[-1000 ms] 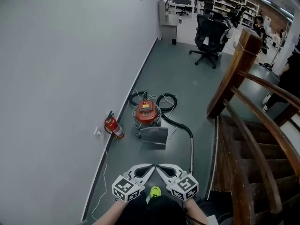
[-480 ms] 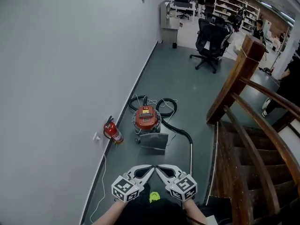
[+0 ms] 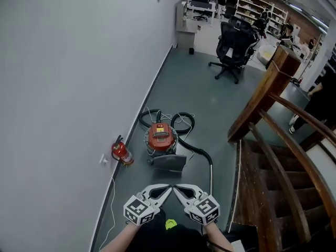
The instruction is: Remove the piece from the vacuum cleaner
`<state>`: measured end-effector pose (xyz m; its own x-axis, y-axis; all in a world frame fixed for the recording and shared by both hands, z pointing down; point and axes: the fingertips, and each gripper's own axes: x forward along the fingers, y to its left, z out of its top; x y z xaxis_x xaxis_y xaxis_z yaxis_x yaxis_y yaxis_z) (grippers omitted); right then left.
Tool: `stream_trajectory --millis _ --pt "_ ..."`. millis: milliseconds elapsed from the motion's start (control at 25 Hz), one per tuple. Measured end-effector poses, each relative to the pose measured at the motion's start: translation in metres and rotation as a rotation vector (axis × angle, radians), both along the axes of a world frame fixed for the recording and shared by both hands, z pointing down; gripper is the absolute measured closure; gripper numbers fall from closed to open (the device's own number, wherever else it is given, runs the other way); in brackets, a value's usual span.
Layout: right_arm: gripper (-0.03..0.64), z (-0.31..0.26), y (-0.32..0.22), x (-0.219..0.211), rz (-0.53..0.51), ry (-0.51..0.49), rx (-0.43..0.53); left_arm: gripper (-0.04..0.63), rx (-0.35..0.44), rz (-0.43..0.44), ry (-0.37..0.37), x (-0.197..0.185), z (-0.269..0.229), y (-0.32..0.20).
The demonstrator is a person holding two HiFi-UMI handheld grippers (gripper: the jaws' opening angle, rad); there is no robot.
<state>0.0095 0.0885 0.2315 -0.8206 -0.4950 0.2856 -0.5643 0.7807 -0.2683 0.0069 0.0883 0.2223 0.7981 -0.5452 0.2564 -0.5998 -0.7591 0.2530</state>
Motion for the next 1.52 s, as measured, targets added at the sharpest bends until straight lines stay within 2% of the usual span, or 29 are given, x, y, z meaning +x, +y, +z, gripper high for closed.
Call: stream_trajectory --millis 480,1120,1520 --pt "0.603 0.018 -0.064 -0.027 0.038 0.038 -0.05 0.588 -0.054 0.04 0.013 -0.027 0.017 -0.064" --pt "0.603 0.012 -0.118 -0.047 0.097 0.057 -0.057 0.588 -0.039 0.113 0.008 -0.047 0.011 -0.118" --pt "0.603 0.023 -0.133 -0.056 0.048 0.086 -0.059 0.588 -0.057 0.098 0.009 -0.055 0.021 -0.133"
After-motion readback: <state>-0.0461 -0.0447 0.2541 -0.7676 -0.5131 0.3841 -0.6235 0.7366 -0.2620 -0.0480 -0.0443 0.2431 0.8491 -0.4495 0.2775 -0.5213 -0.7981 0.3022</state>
